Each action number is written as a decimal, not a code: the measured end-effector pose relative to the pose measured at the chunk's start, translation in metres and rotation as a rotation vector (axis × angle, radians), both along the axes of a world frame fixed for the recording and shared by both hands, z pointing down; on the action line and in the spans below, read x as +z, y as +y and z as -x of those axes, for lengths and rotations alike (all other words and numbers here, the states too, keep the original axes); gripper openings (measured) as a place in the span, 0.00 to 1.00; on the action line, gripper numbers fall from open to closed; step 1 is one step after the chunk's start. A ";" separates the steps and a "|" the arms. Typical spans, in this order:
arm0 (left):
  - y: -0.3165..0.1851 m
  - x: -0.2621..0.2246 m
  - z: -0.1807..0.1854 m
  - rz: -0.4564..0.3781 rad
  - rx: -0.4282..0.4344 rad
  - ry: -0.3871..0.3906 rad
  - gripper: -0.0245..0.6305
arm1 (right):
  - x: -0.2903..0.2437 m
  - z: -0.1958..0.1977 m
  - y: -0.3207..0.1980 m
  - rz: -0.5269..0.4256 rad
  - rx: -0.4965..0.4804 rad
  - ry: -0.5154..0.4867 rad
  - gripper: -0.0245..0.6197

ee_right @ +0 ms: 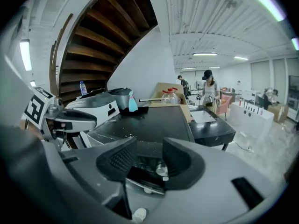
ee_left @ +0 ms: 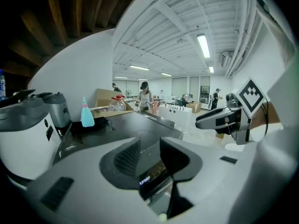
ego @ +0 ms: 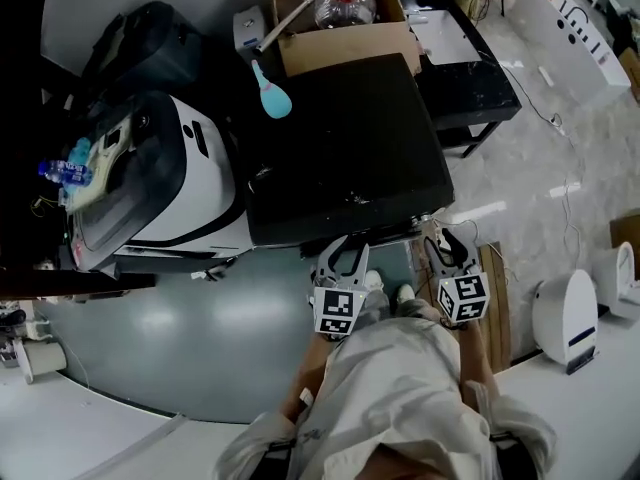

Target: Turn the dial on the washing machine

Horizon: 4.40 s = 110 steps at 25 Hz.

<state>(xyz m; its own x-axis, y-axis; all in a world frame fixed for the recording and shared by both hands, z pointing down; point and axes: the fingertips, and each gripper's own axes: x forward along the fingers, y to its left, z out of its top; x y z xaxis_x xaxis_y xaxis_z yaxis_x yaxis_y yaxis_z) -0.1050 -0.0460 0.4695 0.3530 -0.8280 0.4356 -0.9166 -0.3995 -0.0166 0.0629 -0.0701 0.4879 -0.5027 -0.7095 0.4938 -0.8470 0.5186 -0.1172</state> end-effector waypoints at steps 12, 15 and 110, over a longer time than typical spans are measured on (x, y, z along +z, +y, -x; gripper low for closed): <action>-0.003 0.036 -0.008 0.064 0.066 0.021 0.24 | 0.032 -0.003 -0.003 0.037 0.041 0.092 0.32; -0.003 0.043 -0.012 0.075 0.066 0.019 0.24 | 0.041 -0.006 -0.004 0.051 0.038 0.110 0.32; 0.004 0.157 -0.072 0.278 0.093 0.009 0.24 | 0.195 -0.003 -0.053 0.319 0.131 -0.155 0.46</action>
<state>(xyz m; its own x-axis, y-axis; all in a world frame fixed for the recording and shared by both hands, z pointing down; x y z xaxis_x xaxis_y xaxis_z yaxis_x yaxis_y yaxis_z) -0.0332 -0.0424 0.6262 0.4265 -0.6409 0.6383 -0.8754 -0.4700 0.1130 0.0661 -0.1230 0.6831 -0.5043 -0.5956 0.6253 -0.8631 0.3241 -0.3874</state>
